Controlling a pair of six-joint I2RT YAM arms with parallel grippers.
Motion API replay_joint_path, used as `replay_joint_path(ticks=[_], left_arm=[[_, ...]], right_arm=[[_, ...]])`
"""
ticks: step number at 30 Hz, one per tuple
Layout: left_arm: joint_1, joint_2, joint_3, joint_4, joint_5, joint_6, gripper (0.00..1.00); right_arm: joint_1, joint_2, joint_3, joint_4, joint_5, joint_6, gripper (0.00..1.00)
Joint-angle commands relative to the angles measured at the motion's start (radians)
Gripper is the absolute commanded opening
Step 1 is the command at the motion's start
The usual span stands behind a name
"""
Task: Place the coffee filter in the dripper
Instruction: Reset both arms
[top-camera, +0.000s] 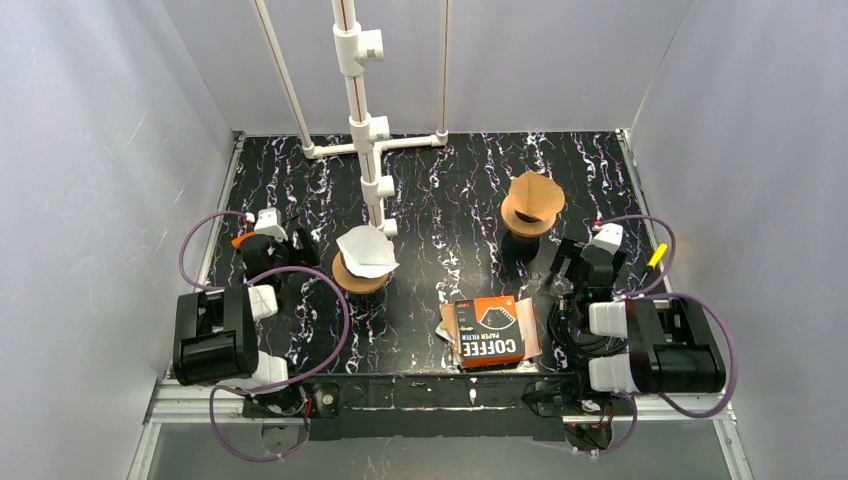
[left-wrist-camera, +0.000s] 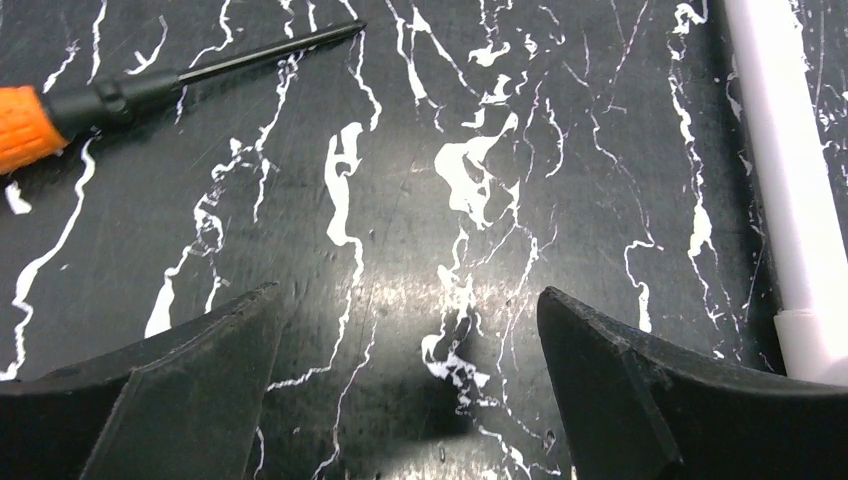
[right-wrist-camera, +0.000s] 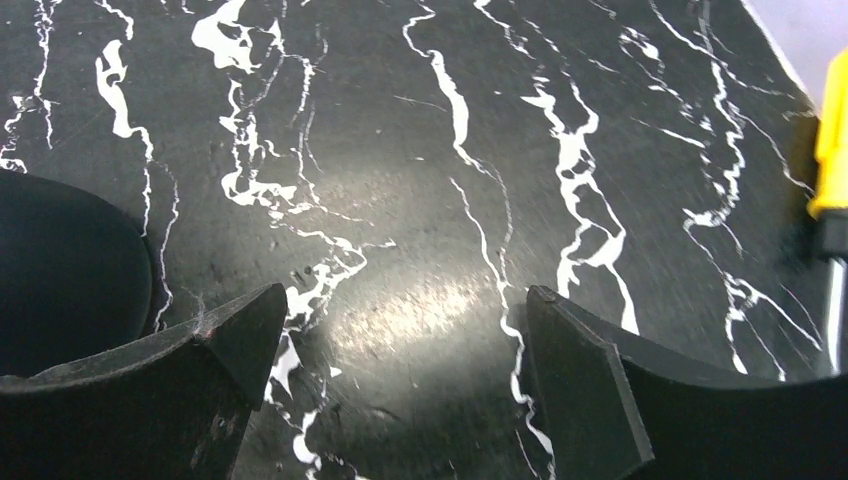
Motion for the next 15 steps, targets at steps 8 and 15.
replay_joint_path(ticks=[8,15], left_arm=[[-0.055,0.062,0.056,0.108,0.073,0.084,0.98],[-0.158,0.073,-0.009,0.210,-0.147,0.133,0.98]], right_arm=[[0.005,0.232,0.093,0.341,-0.184,-0.193,0.98],[0.020,0.297,0.124,0.336,-0.218,-0.225,0.98]])
